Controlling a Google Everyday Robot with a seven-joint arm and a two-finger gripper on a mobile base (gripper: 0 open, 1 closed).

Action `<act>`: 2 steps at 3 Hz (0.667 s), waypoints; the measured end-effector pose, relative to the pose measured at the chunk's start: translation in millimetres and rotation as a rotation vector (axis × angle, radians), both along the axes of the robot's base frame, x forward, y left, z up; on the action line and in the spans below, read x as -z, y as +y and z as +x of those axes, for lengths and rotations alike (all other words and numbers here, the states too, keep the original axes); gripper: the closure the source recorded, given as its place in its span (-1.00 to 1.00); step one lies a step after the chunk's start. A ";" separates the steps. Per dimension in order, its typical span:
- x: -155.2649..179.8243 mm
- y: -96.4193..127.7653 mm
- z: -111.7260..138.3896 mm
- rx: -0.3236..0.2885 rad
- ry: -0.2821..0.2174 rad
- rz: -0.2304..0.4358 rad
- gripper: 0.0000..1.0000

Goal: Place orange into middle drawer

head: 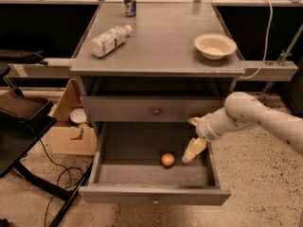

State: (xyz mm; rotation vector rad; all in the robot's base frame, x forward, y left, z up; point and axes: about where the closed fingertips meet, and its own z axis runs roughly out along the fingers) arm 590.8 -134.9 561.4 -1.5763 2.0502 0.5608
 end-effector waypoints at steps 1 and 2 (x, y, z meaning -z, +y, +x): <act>-40.8 -30.0 -17.1 -0.047 -0.017 -0.051 -1.00; -109.7 -44.1 -61.7 -0.071 -0.073 -0.186 -1.00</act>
Offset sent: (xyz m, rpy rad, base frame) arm -0.1213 -0.0547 0.1948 -0.3534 -0.1428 0.0873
